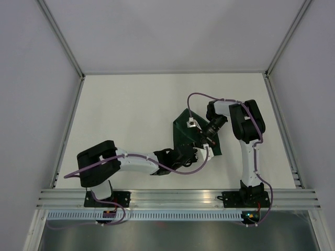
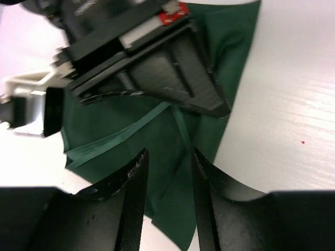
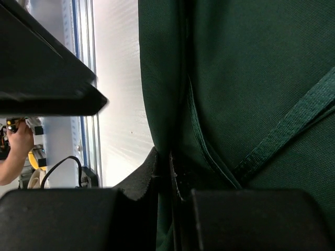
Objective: Fold the napkin, place the utensils inside, and roll it up
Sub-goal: Roll the napkin at the center of the board.
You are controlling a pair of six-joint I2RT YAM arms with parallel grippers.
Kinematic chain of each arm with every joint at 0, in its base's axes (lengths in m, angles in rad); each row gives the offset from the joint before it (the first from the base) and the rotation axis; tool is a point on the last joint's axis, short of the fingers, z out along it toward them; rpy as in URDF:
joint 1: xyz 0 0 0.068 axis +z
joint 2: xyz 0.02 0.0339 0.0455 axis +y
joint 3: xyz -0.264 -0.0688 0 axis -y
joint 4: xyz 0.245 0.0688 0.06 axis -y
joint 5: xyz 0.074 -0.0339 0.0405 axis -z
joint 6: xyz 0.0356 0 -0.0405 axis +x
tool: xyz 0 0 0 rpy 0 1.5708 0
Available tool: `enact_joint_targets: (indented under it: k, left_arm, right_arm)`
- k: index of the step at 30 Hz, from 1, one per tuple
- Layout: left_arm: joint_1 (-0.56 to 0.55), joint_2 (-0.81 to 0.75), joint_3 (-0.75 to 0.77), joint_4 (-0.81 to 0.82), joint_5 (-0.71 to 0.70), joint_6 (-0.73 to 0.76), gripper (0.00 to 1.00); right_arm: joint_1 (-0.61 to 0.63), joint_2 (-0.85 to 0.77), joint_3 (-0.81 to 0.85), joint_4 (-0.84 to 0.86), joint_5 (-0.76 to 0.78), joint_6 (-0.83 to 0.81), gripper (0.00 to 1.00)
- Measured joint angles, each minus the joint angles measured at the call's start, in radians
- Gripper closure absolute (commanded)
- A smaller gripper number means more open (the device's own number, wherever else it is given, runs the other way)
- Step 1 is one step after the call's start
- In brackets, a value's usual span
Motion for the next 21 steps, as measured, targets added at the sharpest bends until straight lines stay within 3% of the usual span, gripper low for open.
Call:
enact_joint_targets:
  k: [21]
  left_arm:
    - [-0.027, 0.211, 0.067, 0.066, 0.081, 0.113, 0.53]
  right_arm:
    - [-0.006, 0.034, 0.018, -0.034, -0.006, 0.023, 0.95]
